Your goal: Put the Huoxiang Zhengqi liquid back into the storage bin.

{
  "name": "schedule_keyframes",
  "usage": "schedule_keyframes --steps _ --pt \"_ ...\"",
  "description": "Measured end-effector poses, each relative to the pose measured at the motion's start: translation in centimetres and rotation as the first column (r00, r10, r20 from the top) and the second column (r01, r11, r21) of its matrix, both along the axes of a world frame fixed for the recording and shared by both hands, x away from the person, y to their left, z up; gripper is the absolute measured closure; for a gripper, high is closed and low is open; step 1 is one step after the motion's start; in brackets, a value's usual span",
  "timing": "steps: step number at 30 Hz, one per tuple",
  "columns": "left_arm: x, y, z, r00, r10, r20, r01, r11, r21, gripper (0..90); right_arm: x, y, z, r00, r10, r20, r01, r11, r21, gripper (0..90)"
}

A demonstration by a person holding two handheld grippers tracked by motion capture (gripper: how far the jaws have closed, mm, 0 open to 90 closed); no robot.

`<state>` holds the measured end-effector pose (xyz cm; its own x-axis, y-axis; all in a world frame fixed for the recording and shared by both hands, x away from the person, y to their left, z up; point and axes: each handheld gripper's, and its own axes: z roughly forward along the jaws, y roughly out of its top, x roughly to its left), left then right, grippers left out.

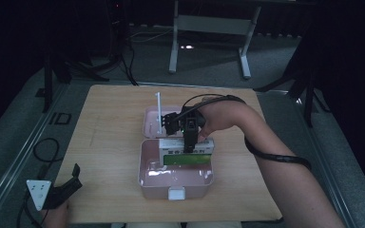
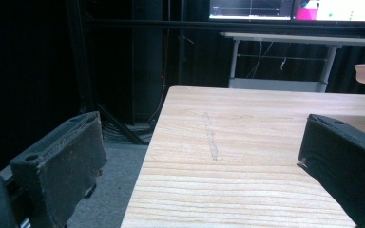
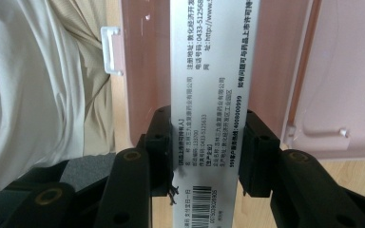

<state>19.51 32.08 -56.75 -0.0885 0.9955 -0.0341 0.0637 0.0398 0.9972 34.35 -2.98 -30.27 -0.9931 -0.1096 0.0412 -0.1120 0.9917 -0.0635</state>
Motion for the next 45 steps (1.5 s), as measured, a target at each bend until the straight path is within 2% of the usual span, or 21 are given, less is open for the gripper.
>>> schedule_keyframes --steps 10,20,25,31,42,45 --pt "0.0 0.0 0.0 1.0000 -0.003 0.000 0.003 1.0000 0.003 2.0 -0.2 1.0 -2.3 0.9998 0.004 -0.017 -0.004 1.000 0.012 62.0" --pt "0.0 0.0 0.0 1.0000 -0.003 0.001 0.003 1.0000 0.004 2.0 -0.1 1.0 -6.7 0.9981 -0.001 -0.061 0.001 1.000 -0.009 62.0" --pt "0.0 0.0 0.0 1.0000 -0.002 0.001 0.002 1.0000 0.005 2.0 -0.3 0.8 -8.1 0.9987 -0.006 -0.051 0.006 1.000 -0.006 62.0" --pt "0.0 0.0 0.0 1.0000 -0.003 0.002 0.003 1.0000 0.005 2.0 -0.9 0.2 -10.4 0.9979 -0.003 -0.065 0.002 1.000 -0.024 62.0" --pt "0.0 0.0 0.0 1.0000 -0.003 0.000 0.003 1.0000 0.007 2.0 -0.8 -0.2 -12.8 0.9944 -0.023 -0.103 0.020 0.999 -0.033 62.0" --pt "0.0 0.0 0.0 1.0000 -0.003 0.000 0.003 1.0000 0.006 2.0 -0.8 -0.2 -13.3 0.9948 -0.023 -0.099 0.019 0.999 -0.041 62.0"
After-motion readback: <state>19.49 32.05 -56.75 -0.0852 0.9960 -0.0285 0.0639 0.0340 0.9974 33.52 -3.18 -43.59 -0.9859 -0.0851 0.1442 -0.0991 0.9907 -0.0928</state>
